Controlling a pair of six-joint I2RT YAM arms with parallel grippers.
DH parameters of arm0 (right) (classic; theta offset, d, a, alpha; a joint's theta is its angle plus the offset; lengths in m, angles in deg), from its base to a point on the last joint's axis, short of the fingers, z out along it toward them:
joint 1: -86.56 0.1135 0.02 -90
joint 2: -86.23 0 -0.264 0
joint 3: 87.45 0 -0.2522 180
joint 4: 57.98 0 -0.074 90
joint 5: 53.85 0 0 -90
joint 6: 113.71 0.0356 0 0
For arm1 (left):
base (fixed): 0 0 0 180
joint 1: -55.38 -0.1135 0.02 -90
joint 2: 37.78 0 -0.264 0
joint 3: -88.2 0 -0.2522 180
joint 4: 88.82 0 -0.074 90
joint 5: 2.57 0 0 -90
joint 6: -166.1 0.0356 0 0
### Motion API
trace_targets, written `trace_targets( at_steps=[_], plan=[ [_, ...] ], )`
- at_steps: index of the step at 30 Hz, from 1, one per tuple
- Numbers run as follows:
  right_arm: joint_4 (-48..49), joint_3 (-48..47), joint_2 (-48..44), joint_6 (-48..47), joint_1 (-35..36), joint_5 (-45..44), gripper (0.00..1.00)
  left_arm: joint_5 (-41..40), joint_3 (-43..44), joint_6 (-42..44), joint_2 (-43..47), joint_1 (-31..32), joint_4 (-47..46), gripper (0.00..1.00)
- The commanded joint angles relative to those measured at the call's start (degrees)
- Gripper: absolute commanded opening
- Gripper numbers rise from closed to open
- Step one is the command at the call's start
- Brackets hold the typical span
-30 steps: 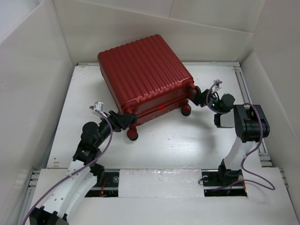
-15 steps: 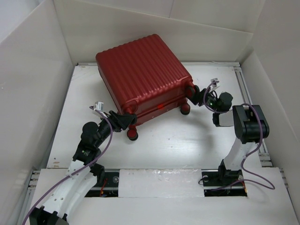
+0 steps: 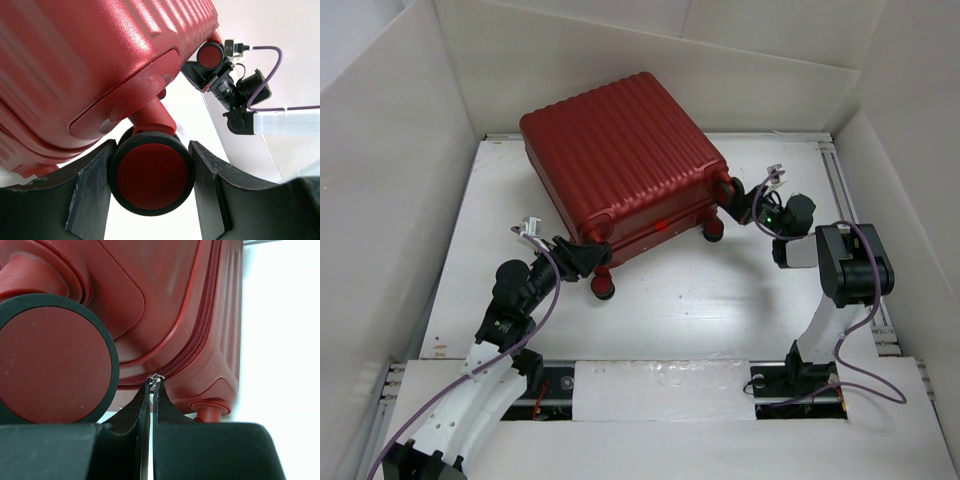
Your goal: Pack the luggage
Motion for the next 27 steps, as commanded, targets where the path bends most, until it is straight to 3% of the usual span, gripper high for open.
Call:
trace_targets(
  at_steps=[1, 6, 10, 18, 22, 27],
  plan=[
    [11.20, -2.82, -3.02, 1.02, 2.30, 1.79, 0.00, 4.26, 2.13, -0.92, 1.31, 0.51, -5.39, 0.00],
    [14.01, 0.34, -3.02, 3.12, 6.33, -0.84, 0.00, 5.57, 0.99, -2.23, 0.08, 0.51, -8.63, 0.00],
    [18.14, 4.12, -3.54, 5.32, 15.03, -6.63, 0.00, 7.42, 0.46, -3.56, -3.95, 0.51, -14.25, 0.00],
    [29.73, 8.44, 1.63, 7.96, 41.10, -24.04, 0.00, 9.70, 0.98, -6.01, -7.66, 0.51, -21.81, 0.00],
    [30.37, 7.65, 3.93, 8.58, 51.41, -33.34, 0.00, 10.84, 1.52, -6.55, -9.85, 1.04, -24.28, 0.00],
    [22.47, 0.98, 5.59, 7.88, 61.61, -38.19, 0.00, 12.34, 2.83, -9.35, -12.05, 1.57, -26.75, 0.00]
  ],
)
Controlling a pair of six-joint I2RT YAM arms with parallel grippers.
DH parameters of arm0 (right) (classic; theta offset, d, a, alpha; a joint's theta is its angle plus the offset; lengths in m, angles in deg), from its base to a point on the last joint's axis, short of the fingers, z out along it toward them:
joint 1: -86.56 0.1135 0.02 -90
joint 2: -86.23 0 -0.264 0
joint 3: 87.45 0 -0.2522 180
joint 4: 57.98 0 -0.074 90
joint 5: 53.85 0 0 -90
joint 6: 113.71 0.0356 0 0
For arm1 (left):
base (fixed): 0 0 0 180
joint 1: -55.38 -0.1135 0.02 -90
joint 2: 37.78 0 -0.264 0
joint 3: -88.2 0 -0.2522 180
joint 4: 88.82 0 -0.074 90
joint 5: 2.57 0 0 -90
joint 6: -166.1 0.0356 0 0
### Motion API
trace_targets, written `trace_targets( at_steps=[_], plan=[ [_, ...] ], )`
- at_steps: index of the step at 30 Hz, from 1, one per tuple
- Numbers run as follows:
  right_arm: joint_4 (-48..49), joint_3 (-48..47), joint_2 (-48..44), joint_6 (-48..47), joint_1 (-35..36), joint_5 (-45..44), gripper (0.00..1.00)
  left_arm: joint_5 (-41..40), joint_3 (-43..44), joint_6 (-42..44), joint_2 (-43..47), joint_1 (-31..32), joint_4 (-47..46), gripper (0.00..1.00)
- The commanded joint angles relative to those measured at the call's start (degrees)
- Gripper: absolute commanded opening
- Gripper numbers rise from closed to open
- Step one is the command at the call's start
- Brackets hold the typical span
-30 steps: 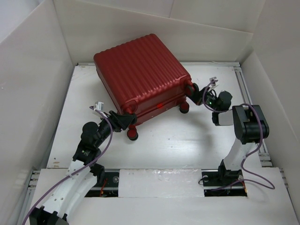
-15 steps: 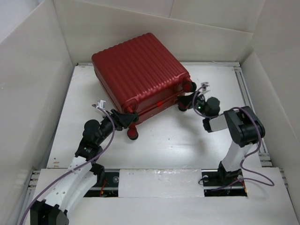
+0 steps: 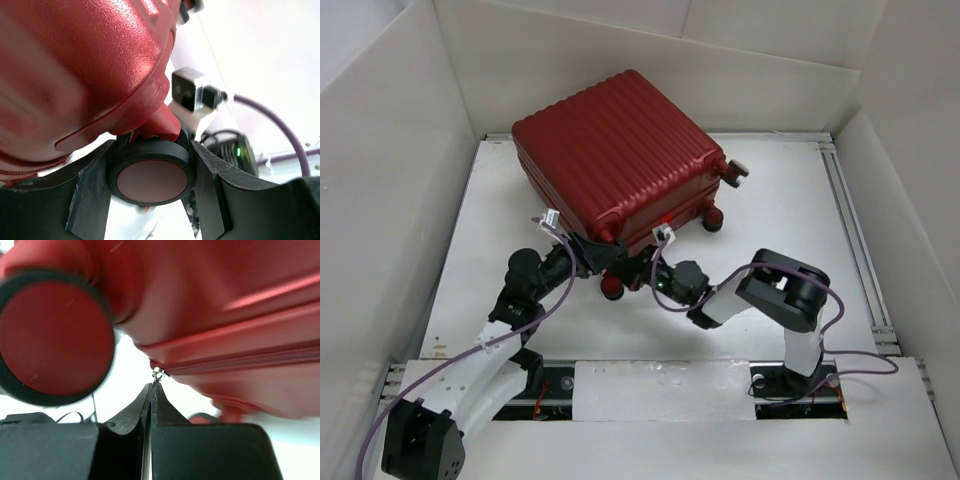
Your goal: Pack the luggage
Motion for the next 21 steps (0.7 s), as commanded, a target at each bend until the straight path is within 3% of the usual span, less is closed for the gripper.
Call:
trace_targets(
  at_steps=[1, 3, 7, 15, 21],
  plan=[
    [10.34, -3.16, 2.27, 0.10, 10.75, 3.42, 0.00, 4.17, 3.38, -3.57, -0.40, 1.48, -14.59, 0.00],
    [8.65, -7.62, 5.41, 0.09, 16.11, -0.44, 0.00, 4.17, 4.52, -6.01, 0.12, 2.88, -15.82, 0.00],
    [9.70, -12.65, 9.39, 1.58, 18.78, -4.39, 0.00, 4.79, 4.52, -7.87, 1.17, 3.42, -16.44, 0.00],
    [9.70, -20.92, 12.91, 3.43, 19.92, -22.41, 0.00, 5.93, 4.00, -10.51, 3.64, 3.42, -16.97, 0.00],
    [11.98, -24.79, 15.90, 6.68, 21.24, -25.59, 0.02, 6.46, 3.47, -11.13, 4.16, 3.42, -16.97, 0.00]
  ],
)
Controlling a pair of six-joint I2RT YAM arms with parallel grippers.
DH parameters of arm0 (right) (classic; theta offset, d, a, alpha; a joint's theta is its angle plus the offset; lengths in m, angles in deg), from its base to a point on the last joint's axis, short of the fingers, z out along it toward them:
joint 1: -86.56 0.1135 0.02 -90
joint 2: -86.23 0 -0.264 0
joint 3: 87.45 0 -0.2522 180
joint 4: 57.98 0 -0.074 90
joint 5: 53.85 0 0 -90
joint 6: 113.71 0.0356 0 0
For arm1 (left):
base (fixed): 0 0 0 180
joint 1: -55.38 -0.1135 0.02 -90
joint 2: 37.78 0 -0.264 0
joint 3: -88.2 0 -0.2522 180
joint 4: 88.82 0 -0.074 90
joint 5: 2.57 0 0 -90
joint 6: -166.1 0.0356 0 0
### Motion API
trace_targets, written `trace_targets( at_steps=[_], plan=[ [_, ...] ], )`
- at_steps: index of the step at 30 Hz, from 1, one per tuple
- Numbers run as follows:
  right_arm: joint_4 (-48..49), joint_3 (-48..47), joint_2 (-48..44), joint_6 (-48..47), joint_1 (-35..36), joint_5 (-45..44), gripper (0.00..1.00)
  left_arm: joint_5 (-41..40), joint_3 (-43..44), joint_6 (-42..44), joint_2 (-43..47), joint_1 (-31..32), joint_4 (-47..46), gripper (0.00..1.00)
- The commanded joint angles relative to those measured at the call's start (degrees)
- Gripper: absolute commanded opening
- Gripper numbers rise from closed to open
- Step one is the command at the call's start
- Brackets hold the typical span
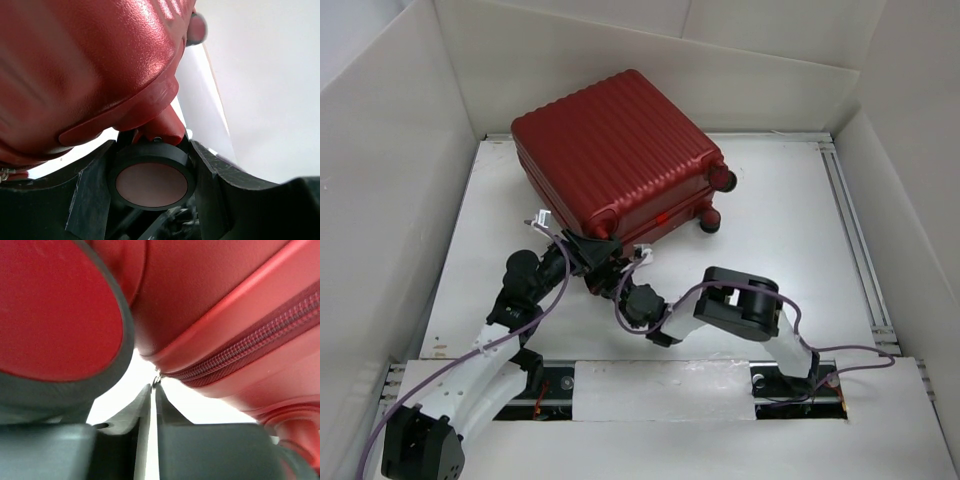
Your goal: Pack the luggage
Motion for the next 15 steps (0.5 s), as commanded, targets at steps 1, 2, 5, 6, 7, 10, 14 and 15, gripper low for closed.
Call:
trace_targets(
  at_steps=[1, 2, 5, 6, 7, 10, 14, 15],
  plan=[
    [9.88, -5.27, 1.15, 2.05, 5.40, 11.22, 0.18, 10.35, 2.95, -6.27, 2.94, 2.91, -17.82, 0.00],
    [11.19, -3.53, -0.24, 2.05, 6.09, 10.25, 0.31, 10.35, 2.94, -6.27, 2.94, 2.91, -17.82, 0.00],
    [13.93, 9.63, -7.77, 1.52, 7.24, 7.01, 0.62, 10.35, 2.33, -6.27, 2.94, 2.91, -17.82, 0.00],
    [12.54, 13.59, -10.34, 1.00, 8.55, 4.90, 0.65, 9.83, 2.33, -5.49, 2.94, 2.91, -17.82, 0.00],
    [11.56, 17.28, -12.89, 0.99, 9.08, 1.75, 0.66, 9.30, 2.33, -5.48, 2.42, 2.91, -17.82, 0.00],
    [1.16, 29.16, -23.08, 2.31, 12.32, -1.61, 0.71, 9.82, 2.33, -4.87, -0.13, 3.44, -17.82, 0.00],
    [-23.81, 33.05, -36.27, 5.30, 14.71, -4.08, 0.73, 9.82, 3.64, -2.59, -1.89, 3.44, -17.82, 0.00],
    [-29.87, 31.40, -38.99, 5.30, 14.71, -4.78, 0.74, 9.82, 4.34, -0.49, -1.89, 3.44, -16.95, 0.07]
  ],
)
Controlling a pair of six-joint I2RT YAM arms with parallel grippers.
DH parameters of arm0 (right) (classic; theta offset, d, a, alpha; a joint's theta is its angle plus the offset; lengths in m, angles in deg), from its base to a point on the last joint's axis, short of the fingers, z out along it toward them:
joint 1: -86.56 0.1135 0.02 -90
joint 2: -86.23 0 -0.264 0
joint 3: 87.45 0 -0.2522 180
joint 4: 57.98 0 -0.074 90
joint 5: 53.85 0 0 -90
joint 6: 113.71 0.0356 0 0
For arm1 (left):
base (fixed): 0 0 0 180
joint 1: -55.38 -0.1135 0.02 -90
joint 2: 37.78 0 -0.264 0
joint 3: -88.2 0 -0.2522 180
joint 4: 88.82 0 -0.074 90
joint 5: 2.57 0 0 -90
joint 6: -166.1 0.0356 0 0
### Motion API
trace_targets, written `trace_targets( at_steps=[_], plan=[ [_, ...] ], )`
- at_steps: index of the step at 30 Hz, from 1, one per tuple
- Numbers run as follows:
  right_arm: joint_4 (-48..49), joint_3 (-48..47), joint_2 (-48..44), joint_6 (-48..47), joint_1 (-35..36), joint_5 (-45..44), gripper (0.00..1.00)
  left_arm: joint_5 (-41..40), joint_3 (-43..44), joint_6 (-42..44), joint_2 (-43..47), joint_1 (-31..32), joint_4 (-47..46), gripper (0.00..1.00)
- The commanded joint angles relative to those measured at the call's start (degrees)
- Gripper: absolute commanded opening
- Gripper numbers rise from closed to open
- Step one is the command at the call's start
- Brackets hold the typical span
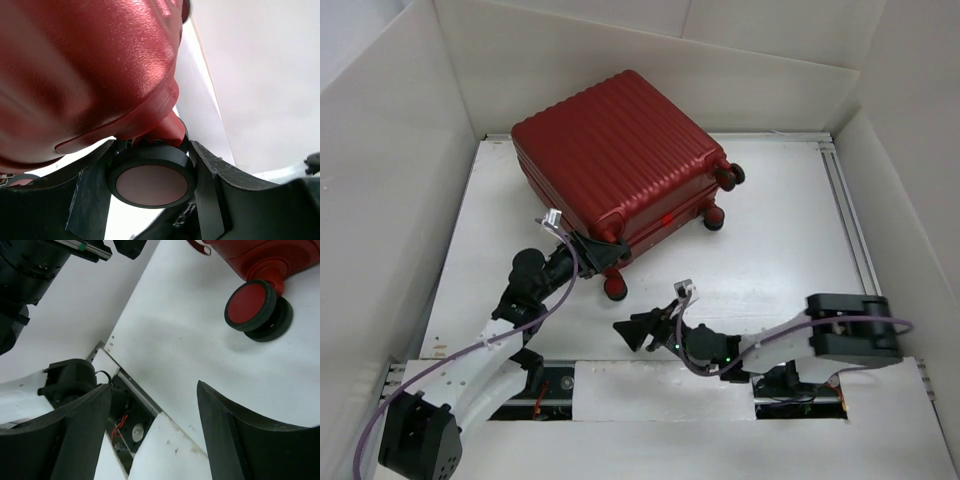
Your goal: Pack the luggage
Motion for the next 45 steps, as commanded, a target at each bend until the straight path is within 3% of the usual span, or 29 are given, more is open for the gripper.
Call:
trace_targets(
  at_steps=[1, 2, 3, 4, 5, 7, 9, 10, 14, 17, 21, 24, 31, 34, 35, 39, 41, 45],
  plan=[
    [-21.35, -3.32, -10.86, 1.28, 0.53, -4.52, 0.75, 5.68, 5.31, 2.66, 2.67, 1.45, -8.79, 0.13],
    [-33.77, -5.07, -13.44, 0.75, 0.53, -6.36, 0.77, 2.79, 5.92, 4.69, 3.81, 1.45, -5.70, 0.20],
    [-38.51, -8.49, -15.64, -0.64, 0.53, -7.77, 0.79, 0.94, 7.23, 6.71, 5.13, 1.45, -2.19, 0.30],
    [-43.86, -10.26, -20.19, -1.35, 0.53, -9.09, 0.81, -1.52, 7.94, 10.99, 6.88, 1.45, 1.68, 0.46],
    [-49.92, -11.50, -22.23, -4.06, 0.53, -10.23, 0.83, -7.11, 8.47, 12.77, 10.73, 1.45, 8.85, 0.54],
    [-54.09, -14.65, -25.75, -6.71, -0.69, -9.99, 0.88, -12.94, 9.17, 15.16, 14.97, 1.45, 14.69, 0.67],
    [-58.41, -16.68, -29.36, -8.82, -4.19, -6.14, 0.93, -21.09, 9.88, 16.48, 20.68, 1.45, 21.29, 0.92],
    [-59.20, -18.87, -29.98, -9.79, -5.78, -4.54, 0.94, -23.58, 10.49, 16.48, 22.18, 1.45, 23.40, 0.99],
    [-62.19, -28.07, -27.63, -15.32, -12.82, 3.01, 1.00, -32.30, 9.19, 14.29, 27.63, 1.45, 29.92, 0.99],
    [-67.81, -39.23, -17.98, -20.34, -19.14, 11.34, 1.00, -32.83, 6.90, 11.58, 28.96, 1.45, 31.15, 0.99],
    [-71.87, -48.92, -7.15, -24.73, -21.62, 17.44, 1.00, -29.94, 3.04, 10.16, 28.35, 1.45, 32.47, 0.93],
    [-73.79, -53.41, -1.70, -26.67, -23.20, 23.39, 1.00, -29.14, 0.93, 9.63, 28.35, 1.45, 33.70, 0.90],
    [-76.53, -55.37, 4.37, -27.20, -24.61, 26.93, 1.00, -27.39, -5.49, 9.63, 29.76, 1.45, 32.92, 0.78],
    [-75.21, -55.37, 4.38, -27.20, -25.74, 24.58, 0.56, -24.32, -7.86, 10.24, 28.35, 1.45, 29.06, 0.73],
    [-75.21, -55.37, 2.81, -26.42, -25.75, 22.82, 0.36, -23.52, -8.57, 10.24, 28.35, 1.45, 28.09, 0.72],
    [-73.02, -50.63, -2.45, -25.27, -28.21, 20.52, 0.12, -19.04, -9.10, 12.96, 24.40, 1.45, 23.43, 0.67],
    [-72.48, -48.43, -4.93, -25.27, -30.31, 21.30, 0.08, -15.27, -9.62, 14.19, 20.62, 1.45, 19.57, 0.67],
    [-71.96, -43.43, -9.68, -25.27, -33.21, 23.85, 0.07, -11.83, -9.63, 15.87, 13.94, 1.45, 12.36, 0.57]
  ],
)
